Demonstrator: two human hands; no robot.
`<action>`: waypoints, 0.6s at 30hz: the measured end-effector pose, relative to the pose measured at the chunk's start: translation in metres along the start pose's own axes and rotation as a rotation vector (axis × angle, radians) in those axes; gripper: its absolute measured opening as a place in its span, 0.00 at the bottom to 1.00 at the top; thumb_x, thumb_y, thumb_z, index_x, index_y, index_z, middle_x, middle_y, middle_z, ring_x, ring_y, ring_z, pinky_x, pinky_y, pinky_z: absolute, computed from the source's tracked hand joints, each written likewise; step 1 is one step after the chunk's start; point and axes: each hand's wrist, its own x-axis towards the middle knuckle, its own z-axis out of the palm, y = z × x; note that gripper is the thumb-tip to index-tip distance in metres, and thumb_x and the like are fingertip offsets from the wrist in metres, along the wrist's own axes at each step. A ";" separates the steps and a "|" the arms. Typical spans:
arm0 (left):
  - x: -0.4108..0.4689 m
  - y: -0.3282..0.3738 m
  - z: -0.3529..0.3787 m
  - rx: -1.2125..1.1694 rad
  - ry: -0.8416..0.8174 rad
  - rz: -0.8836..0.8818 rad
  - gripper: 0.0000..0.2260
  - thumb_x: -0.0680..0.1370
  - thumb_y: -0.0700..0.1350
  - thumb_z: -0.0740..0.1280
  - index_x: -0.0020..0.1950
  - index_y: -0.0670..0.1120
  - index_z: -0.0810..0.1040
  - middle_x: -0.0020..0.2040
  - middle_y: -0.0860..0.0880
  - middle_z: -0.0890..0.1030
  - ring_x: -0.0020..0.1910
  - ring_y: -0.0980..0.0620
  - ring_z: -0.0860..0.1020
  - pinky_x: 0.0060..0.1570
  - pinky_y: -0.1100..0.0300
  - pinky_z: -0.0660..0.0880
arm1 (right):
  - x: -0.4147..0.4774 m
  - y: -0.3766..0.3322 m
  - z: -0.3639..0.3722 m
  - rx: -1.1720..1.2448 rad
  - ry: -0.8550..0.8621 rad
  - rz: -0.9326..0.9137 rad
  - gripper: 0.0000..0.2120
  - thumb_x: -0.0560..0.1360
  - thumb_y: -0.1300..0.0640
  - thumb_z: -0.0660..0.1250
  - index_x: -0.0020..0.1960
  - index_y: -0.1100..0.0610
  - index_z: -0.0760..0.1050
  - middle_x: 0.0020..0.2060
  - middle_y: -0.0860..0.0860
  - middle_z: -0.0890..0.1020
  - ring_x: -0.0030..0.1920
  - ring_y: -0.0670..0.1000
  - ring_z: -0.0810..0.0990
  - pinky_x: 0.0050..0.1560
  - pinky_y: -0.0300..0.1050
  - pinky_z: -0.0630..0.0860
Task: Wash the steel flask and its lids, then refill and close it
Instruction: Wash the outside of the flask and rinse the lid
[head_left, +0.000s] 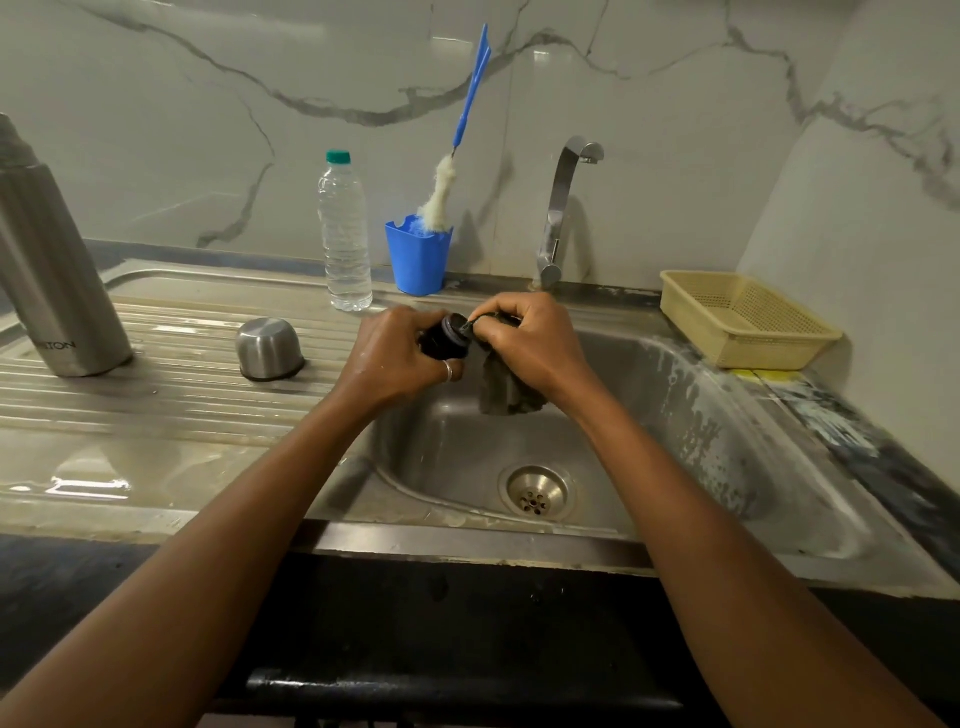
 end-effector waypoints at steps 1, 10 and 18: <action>0.000 0.000 0.002 -0.017 0.005 -0.014 0.17 0.69 0.45 0.78 0.57 0.50 0.84 0.41 0.59 0.79 0.38 0.62 0.75 0.39 0.76 0.66 | 0.001 0.002 -0.001 0.002 0.042 0.021 0.06 0.74 0.59 0.70 0.44 0.54 0.86 0.38 0.46 0.85 0.41 0.44 0.82 0.41 0.35 0.78; 0.005 -0.007 0.009 -0.083 0.015 -0.237 0.30 0.69 0.46 0.81 0.66 0.44 0.72 0.58 0.46 0.80 0.51 0.54 0.76 0.44 0.71 0.70 | 0.003 0.000 0.006 0.145 0.126 0.195 0.07 0.75 0.58 0.67 0.44 0.54 0.84 0.37 0.50 0.85 0.42 0.51 0.84 0.49 0.52 0.82; -0.012 -0.005 -0.042 -0.072 0.098 -0.277 0.26 0.70 0.49 0.80 0.65 0.45 0.76 0.54 0.51 0.82 0.50 0.56 0.78 0.45 0.68 0.70 | -0.002 -0.033 0.026 0.181 0.044 0.088 0.08 0.78 0.56 0.68 0.53 0.53 0.84 0.43 0.46 0.86 0.46 0.46 0.84 0.51 0.45 0.80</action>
